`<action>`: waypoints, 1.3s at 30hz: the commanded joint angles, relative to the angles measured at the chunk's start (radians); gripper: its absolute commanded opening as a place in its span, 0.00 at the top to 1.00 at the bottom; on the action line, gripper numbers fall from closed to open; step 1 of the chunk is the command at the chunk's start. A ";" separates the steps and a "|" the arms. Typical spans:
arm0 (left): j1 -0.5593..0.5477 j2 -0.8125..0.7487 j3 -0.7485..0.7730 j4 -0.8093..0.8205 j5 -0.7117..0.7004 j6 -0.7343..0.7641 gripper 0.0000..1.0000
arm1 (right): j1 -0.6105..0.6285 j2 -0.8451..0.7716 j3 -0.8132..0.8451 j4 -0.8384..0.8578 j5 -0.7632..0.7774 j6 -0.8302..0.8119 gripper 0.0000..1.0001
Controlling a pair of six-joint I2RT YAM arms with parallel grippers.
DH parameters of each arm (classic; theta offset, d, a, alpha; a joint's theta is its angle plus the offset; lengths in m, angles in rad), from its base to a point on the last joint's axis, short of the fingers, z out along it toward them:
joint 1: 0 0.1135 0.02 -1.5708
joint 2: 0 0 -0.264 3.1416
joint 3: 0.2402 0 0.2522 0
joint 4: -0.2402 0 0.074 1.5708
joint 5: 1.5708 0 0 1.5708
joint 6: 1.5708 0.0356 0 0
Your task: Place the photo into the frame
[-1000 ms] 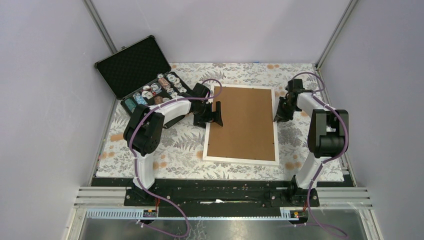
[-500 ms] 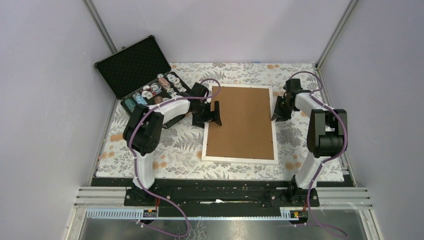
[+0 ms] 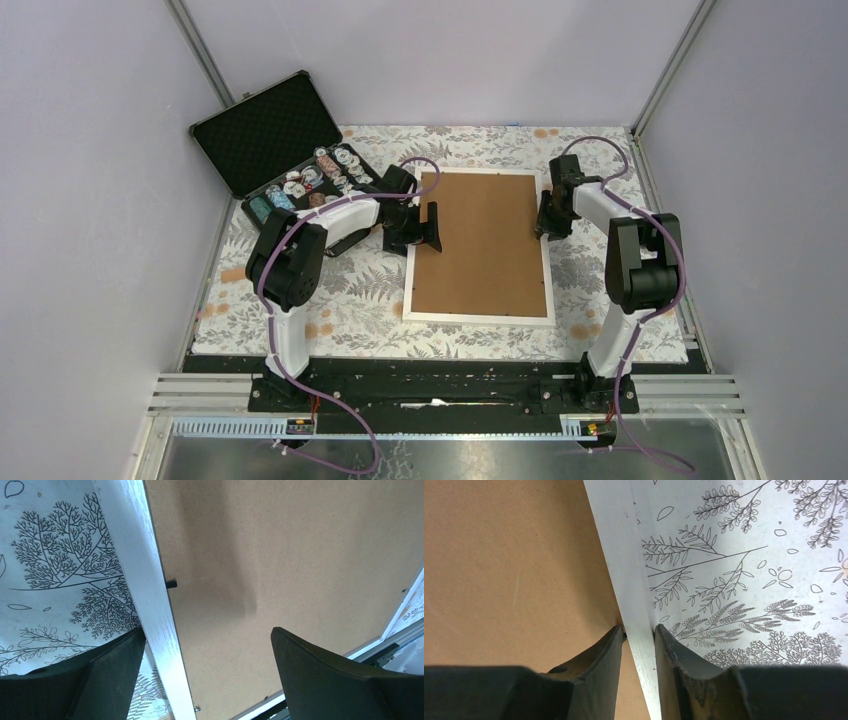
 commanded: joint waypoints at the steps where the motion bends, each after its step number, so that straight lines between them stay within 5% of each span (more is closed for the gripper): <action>1: -0.025 -0.021 0.013 0.113 0.100 -0.024 0.01 | 0.112 0.138 -0.057 -0.052 -0.066 0.070 0.62; 6: -0.025 -0.026 0.013 0.111 0.097 -0.021 0.01 | 0.140 0.169 0.005 -0.088 -0.047 0.060 0.62; 10: -0.024 -0.025 0.024 0.094 0.085 -0.006 0.01 | 0.120 0.045 0.012 -0.025 -0.236 0.058 0.45; 15: -0.023 -0.030 0.025 0.092 0.080 0.004 0.01 | 0.052 -0.065 0.007 -0.017 -0.240 0.056 0.33; 22: -0.025 -0.022 0.023 0.097 0.086 0.002 0.01 | 0.081 -0.185 -0.300 0.168 -0.495 0.138 0.34; 27: -0.028 -0.028 0.016 0.097 0.064 0.005 0.01 | 0.221 -0.335 -0.446 0.180 -0.481 0.210 0.34; 30: -0.026 -0.027 0.021 0.094 0.069 0.001 0.01 | 0.216 -0.438 -0.471 0.123 -0.346 0.213 0.31; 33: -0.025 -0.028 0.027 0.076 0.030 0.013 0.01 | 0.145 -0.467 -0.409 0.047 -0.207 0.168 0.23; 39: -0.009 -0.023 0.040 0.059 0.016 0.021 0.01 | -0.132 -0.377 -0.259 0.009 -0.279 0.135 0.32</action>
